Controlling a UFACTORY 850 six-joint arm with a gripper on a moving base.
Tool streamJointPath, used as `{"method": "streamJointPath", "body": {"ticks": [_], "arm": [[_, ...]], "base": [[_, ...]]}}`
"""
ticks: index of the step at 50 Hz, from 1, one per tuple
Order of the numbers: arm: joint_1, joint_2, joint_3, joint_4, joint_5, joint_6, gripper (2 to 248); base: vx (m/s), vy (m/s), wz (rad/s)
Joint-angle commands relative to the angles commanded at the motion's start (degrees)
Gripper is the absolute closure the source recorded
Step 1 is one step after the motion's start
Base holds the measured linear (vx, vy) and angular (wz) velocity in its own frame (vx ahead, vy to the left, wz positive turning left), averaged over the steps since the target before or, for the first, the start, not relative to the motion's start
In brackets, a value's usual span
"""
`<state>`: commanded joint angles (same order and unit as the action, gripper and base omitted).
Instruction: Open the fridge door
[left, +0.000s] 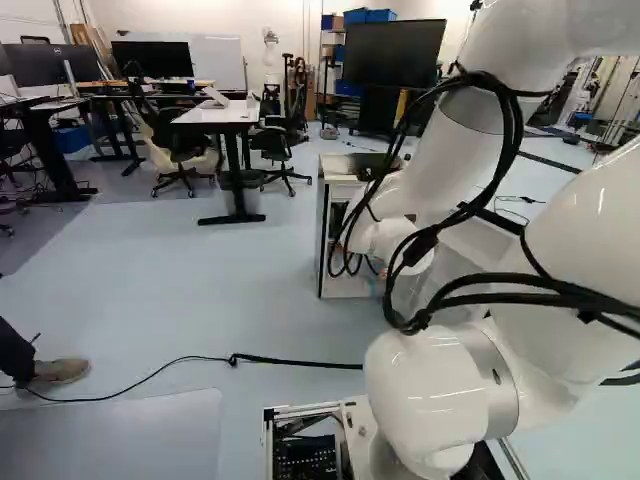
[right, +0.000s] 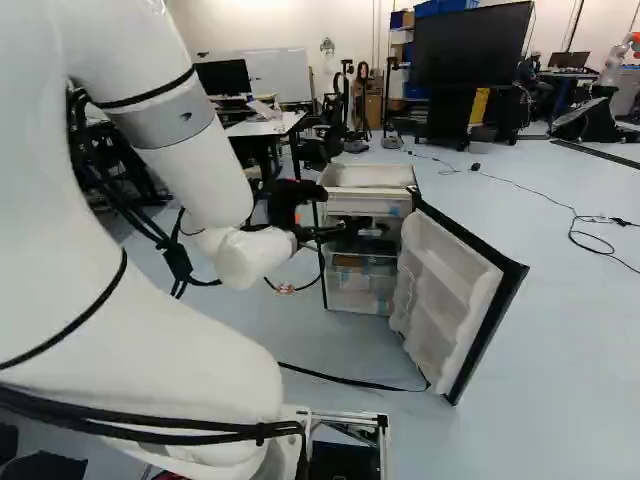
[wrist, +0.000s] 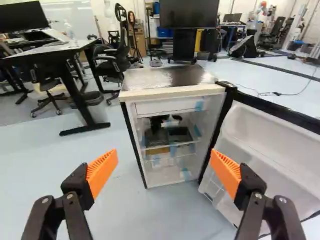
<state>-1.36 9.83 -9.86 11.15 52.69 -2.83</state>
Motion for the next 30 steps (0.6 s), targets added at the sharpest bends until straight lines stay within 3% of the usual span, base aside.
{"method": "streamJointPath", "body": {"ticks": [30], "arm": [[1.04,4.70,3.70,-8.49,-2.05,2.16,3]], "base": [[0.000,0.000,0.000]]}}
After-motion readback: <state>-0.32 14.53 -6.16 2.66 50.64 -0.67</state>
